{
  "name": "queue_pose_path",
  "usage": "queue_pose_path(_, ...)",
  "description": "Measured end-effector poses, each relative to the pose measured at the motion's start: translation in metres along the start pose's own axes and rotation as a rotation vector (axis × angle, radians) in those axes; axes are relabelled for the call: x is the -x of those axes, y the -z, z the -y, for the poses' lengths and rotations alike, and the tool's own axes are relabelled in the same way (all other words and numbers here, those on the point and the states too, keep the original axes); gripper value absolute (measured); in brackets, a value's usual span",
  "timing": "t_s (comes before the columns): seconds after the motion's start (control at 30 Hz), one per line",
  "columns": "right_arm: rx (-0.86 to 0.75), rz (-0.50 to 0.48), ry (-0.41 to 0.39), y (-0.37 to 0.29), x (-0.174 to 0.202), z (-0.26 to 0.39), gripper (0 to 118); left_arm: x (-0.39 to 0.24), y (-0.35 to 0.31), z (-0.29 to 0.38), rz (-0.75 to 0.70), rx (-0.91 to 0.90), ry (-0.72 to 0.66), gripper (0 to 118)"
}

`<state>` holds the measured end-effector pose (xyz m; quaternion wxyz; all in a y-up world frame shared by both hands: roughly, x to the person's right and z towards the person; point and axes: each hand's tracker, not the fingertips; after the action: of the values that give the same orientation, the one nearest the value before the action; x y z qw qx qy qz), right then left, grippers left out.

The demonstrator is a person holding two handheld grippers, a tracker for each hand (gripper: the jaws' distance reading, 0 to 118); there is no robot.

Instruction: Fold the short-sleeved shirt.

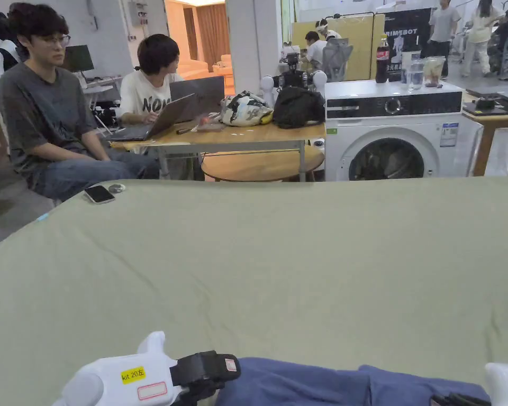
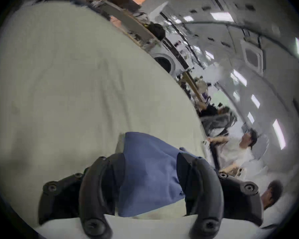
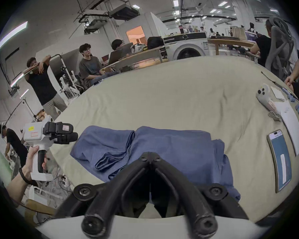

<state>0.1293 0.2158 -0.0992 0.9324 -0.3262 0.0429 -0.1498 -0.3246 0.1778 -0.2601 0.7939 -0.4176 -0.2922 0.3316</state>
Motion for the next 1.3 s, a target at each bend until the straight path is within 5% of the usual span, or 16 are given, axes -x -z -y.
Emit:
queue_pose_path(0.1,0.002,0.000,0.020,-0.004,-0.002,0.002,0,0.021,0.028,0.009,0.083,0.045,-0.124,61)
queue_pose_path(0.17,-0.003,0.010,0.026,-0.008,-0.004,0.004,0,0.023,0.042,0.018,0.060,0.072,-0.138,51)
queue_pose_path(0.2,-0.005,0.017,0.029,-0.011,-0.005,0.004,0,0.020,0.040,0.020,0.088,0.013,-0.116,36)
queue_pose_path(0.23,-0.006,0.022,0.031,-0.013,-0.007,0.004,0,0.020,0.040,0.019,0.091,0.014,-0.124,5)
queue_pose_path(0.37,-0.015,0.027,0.061,-0.016,-0.016,0.002,0,0.021,0.021,0.016,0.193,-0.033,-0.240,5)
queue_pose_path(0.7,-0.043,0.006,0.039,-0.029,-0.022,-0.002,0,-0.058,-0.052,-0.014,0.146,-0.182,-0.015,5)
queue_pose_path(0.77,-0.054,0.028,0.023,-0.033,-0.025,-0.002,0,-0.092,-0.051,-0.017,0.159,-0.175,0.154,5)
queue_pose_path(0.9,-0.074,0.027,0.068,-0.044,-0.040,-0.002,0,-0.165,0.016,0.009,0.237,-0.016,0.265,5)
queue_pose_path(1.1,-0.107,0.051,0.120,-0.070,-0.057,0.008,0,-0.226,0.161,0.079,0.048,0.254,0.449,5)
queue_pose_path(1.13,-0.108,0.067,0.120,-0.073,-0.059,0.011,0,-0.230,0.177,0.086,0.026,0.287,0.468,9)
queue_pose_path(1.2,-0.103,0.086,0.120,-0.076,-0.066,0.016,0,-0.233,0.193,0.097,0.049,0.308,0.486,50)
queue_pose_path(1.3,-0.085,0.098,0.138,-0.078,-0.076,0.020,0,-0.237,0.181,0.091,0.202,0.317,0.459,55)
